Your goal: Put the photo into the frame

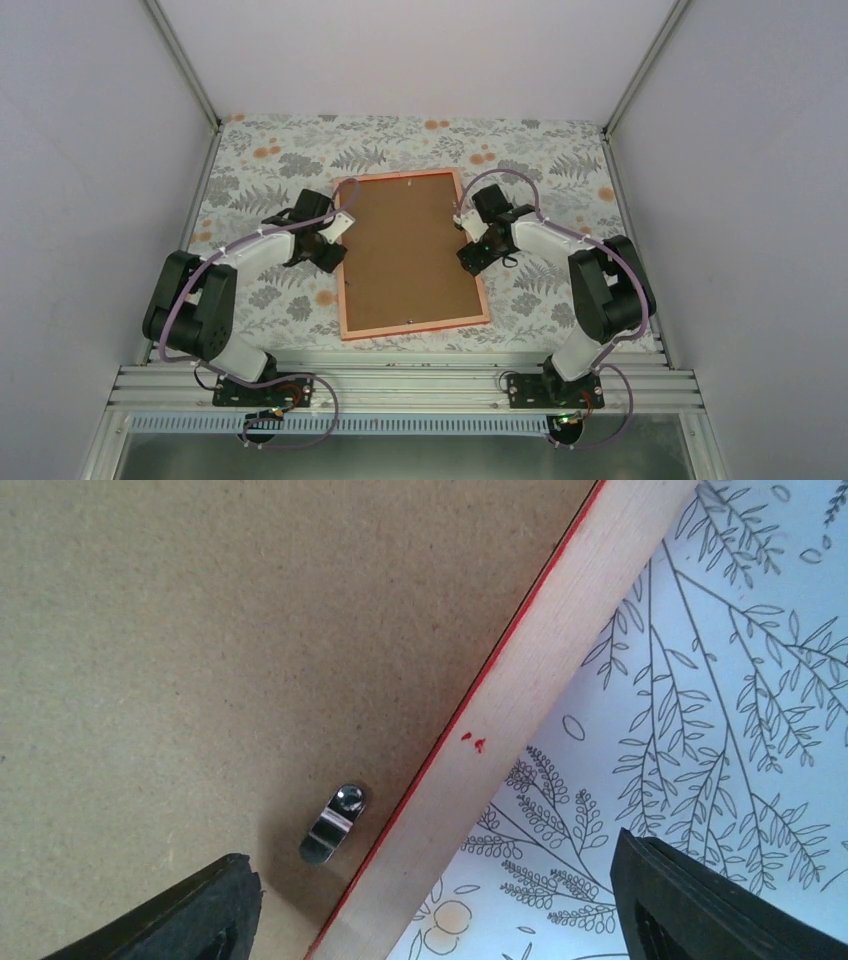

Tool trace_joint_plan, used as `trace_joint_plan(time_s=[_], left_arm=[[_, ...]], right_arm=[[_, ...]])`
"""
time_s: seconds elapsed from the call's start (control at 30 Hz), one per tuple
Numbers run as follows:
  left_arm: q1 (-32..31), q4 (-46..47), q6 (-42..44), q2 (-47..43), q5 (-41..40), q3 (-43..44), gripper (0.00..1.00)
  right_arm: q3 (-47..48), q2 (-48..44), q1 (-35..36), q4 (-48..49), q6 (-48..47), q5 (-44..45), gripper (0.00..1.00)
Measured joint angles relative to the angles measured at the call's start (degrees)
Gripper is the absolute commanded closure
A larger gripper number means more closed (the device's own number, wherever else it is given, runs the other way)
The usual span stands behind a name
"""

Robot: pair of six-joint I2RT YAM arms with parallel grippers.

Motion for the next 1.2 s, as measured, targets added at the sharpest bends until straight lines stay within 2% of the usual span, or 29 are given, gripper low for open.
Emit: trace_joint_plan(time_s=[0.33, 0.53, 0.7, 0.83, 1.1, 1.2], left_arm=[[0.7, -1.1, -1.2, 4.1, 0.8, 2.9, 0.39], [0.7, -0.6, -1.2, 6.5, 2.8, 4.0, 0.4], [0.6, -0.7, -0.5, 6.9, 3.7, 4.0, 0.56], [0.3, -0.1, 0.6, 6.8, 4.0, 3.5, 0.63], [0.5, 3.7, 0.8, 6.7, 2.8, 2.6, 0.68], [0.5, 4.4, 1.2, 6.7, 2.8, 2.5, 0.68]], right_arm=[[-0.5, 1.3, 0.3, 2.9, 0.8, 1.4, 0.18], [-0.8, 1.2, 0.6, 3.6, -0.1, 1.5, 0.25], [-1.1, 1.1, 0.7, 4.2, -1.6, 1.7, 0.29], [-2.1, 0.4, 0.8, 5.8, -4.5, 2.2, 0.36], [-3.3, -0.6, 1.8, 7.5, -11.1, 3.8, 0.51], [-3.3, -0.6, 2.0, 7.5, -12.1, 3.7, 0.51]])
